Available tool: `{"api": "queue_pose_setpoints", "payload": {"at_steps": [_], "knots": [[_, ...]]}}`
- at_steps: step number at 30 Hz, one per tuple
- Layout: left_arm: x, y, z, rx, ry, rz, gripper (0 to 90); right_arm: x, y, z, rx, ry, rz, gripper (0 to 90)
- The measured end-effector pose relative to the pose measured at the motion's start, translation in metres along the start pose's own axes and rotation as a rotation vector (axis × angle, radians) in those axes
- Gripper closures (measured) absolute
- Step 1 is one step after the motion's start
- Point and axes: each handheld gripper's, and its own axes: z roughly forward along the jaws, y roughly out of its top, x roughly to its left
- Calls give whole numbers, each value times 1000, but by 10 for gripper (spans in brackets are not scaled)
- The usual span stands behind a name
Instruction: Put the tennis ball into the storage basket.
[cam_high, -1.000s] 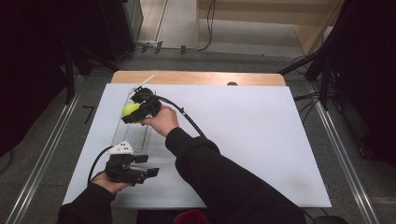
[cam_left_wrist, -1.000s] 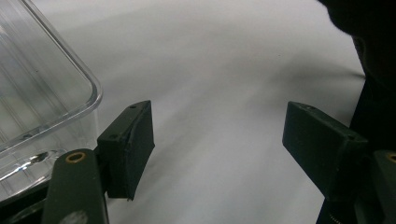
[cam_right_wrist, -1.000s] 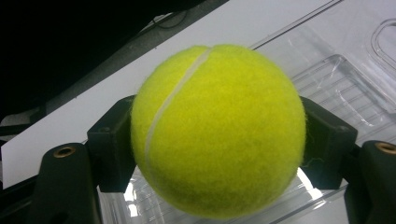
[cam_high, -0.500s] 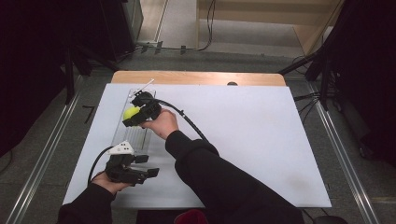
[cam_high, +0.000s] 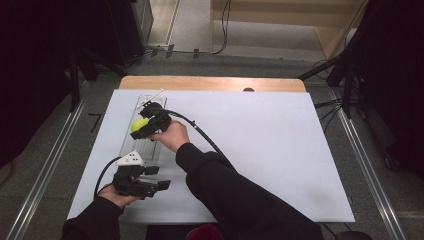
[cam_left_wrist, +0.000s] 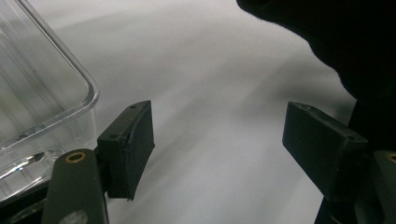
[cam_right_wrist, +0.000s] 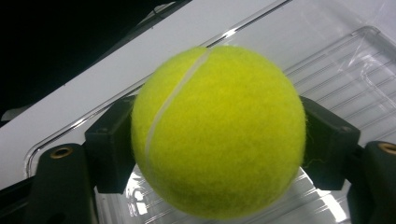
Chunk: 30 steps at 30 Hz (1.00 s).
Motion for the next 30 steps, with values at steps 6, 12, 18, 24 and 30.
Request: {"api": "queue_pose_setpoints", "payload": {"at_steps": [6, 12, 18, 24, 30], "knots": [[0, 0, 0, -3, -1, 0, 253, 1, 4, -9, -41, 1, -2, 154], [0, 0, 1, -1, 2, -1, 253, -2, 5, -21, -39, 4, -2, 154], [1, 0, 0, 3, 6, 0, 253, -3, 4, -33, -33, -1, -8, 154], [1, 1, 2, 7, 6, 0, 253, -5, 1, -43, -27, 9, -3, 155], [1, 1, 2, 8, 2, 1, 253, -8, -5, -53, -28, 13, -1, 157]]}}
